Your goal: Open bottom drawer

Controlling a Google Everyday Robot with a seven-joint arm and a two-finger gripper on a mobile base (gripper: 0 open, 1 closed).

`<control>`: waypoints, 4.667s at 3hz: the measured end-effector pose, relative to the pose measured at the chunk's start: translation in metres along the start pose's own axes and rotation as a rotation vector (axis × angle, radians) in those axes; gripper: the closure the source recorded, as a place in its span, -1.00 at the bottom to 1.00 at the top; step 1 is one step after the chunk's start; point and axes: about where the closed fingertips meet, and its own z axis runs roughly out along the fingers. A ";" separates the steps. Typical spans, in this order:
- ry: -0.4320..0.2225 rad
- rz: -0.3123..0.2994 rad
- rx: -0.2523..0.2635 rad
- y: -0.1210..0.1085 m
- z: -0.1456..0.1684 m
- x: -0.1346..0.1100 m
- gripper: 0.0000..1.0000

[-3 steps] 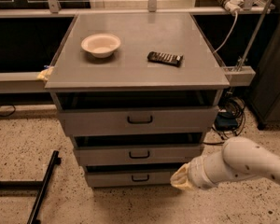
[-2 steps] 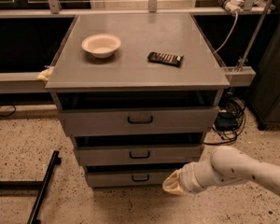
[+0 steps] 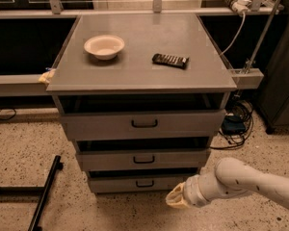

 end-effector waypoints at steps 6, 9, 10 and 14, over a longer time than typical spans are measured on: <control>-0.065 -0.229 0.077 -0.077 0.136 0.184 0.64; -0.016 -0.341 0.168 -0.121 0.139 0.187 -0.76; -0.003 -0.340 0.180 -0.129 0.143 0.197 -1.00; 0.035 -0.281 0.205 -0.168 0.156 0.222 -1.00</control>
Offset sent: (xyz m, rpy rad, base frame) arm 0.0905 -0.0791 -0.2424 0.0598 -0.1004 0.1093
